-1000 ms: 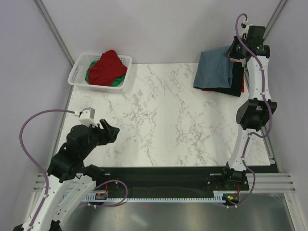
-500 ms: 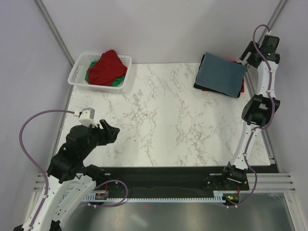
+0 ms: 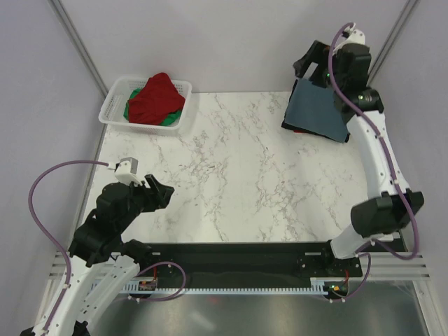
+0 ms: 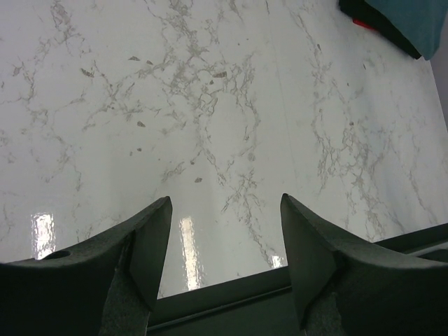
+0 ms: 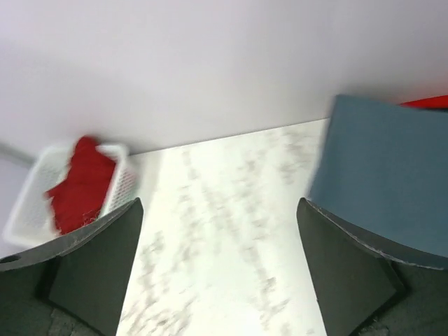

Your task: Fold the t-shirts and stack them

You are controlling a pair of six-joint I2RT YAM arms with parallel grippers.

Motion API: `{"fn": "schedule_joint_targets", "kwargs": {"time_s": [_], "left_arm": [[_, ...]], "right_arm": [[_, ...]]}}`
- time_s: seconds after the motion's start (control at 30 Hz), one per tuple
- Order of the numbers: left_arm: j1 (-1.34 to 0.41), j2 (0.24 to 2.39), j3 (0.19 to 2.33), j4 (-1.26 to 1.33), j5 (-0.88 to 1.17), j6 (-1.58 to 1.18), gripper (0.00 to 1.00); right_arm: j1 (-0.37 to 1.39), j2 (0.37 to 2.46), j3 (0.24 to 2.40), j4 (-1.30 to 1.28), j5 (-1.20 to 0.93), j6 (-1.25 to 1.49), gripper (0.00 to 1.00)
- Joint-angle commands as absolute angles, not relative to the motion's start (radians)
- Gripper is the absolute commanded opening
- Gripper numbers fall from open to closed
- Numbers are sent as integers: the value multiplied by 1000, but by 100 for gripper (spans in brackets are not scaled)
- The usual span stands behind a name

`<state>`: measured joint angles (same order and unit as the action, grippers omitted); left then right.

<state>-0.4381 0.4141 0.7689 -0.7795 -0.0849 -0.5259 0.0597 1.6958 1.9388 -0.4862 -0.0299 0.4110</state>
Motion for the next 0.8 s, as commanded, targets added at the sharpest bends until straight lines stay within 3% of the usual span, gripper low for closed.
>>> {"fn": "schedule_joint_targets", "kwargs": {"time_s": [0.0,0.17,0.4,0.57,0.77], "left_arm": [[-433,402,765,-738,-95,-517,71],[-433,396,764,-738,-95,-518,71],[-434,394,762,-738,-98,-522,71],[-433,396,762,-739,-106,-523,71],[-433,400,759,-739,-112,-525,71]], "right_arm": [[209,1556,1653,-301,-63,508,98],[552,1353,1216,-97,79,499,98],[931,1330,898,38,253,517,98],[1005,1296,692,147,324,590,98],[1026,1266,644,198,331,584,98]]}}
